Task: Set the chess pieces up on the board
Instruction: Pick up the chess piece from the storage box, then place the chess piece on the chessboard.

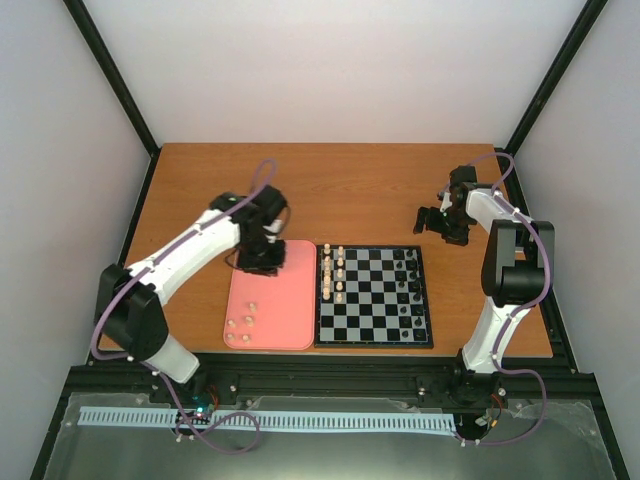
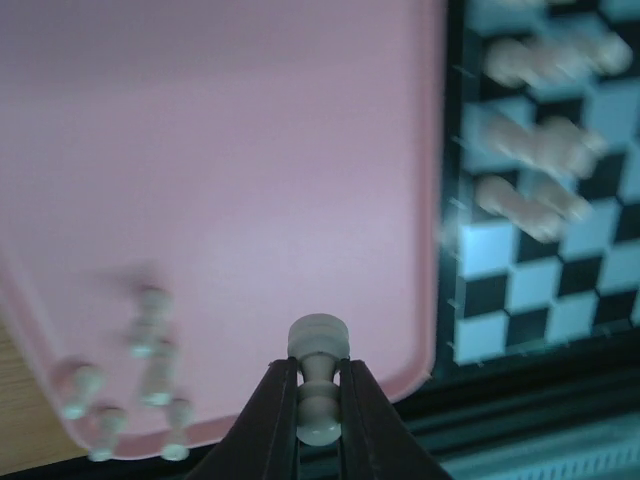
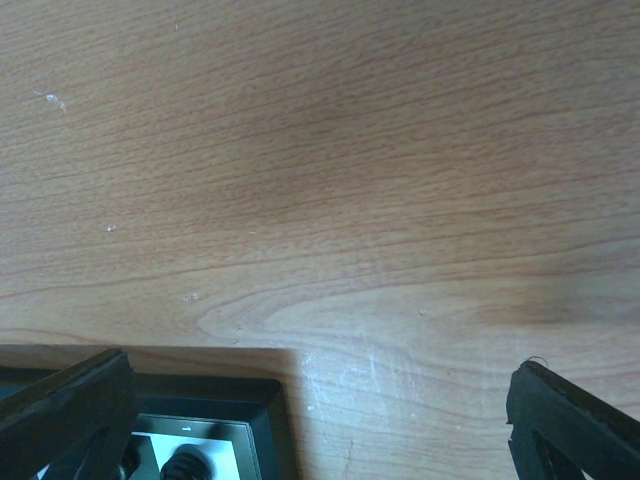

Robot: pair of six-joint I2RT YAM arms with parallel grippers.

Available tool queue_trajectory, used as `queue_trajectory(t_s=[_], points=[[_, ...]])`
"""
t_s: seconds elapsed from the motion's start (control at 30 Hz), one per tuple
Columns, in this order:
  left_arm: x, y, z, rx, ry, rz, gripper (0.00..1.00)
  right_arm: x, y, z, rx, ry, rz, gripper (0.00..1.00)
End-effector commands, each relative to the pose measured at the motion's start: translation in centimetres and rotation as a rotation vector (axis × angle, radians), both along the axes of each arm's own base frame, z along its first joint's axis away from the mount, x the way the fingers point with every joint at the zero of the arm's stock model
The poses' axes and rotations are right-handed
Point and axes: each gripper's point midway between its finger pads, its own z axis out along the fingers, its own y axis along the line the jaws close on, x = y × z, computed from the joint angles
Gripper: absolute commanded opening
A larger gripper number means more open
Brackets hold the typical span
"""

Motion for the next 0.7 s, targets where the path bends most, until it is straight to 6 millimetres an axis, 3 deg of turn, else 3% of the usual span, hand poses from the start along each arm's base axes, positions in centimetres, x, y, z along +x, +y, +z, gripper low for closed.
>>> queue_trajectory(t_s=[0.0,0.1,0.3,0.67], points=[[-3.9,-5.0,0.3,0.01,0.091,-0.19,0.01,0.2,-0.1,1.0,-0.022,-0.025,0.009,1.0],[-4.5,-7.7,-0.1,-0.01,0.091,-0.222,0.01,0.2,-0.1,1.6,-0.022,-0.036,0.007,1.0],[-5.8,-9.9,-2.3,0.044,0.095,-0.305,0.01,0.3,0.0,2.3,-0.018,-0.058,-0.004,1.0],[-4.5,-12.8,-5.2,0.001,0.058,-0.362,0.01,-0.4,-1.1,2.8,-0.086,-0.067,-0.011,1.0]])
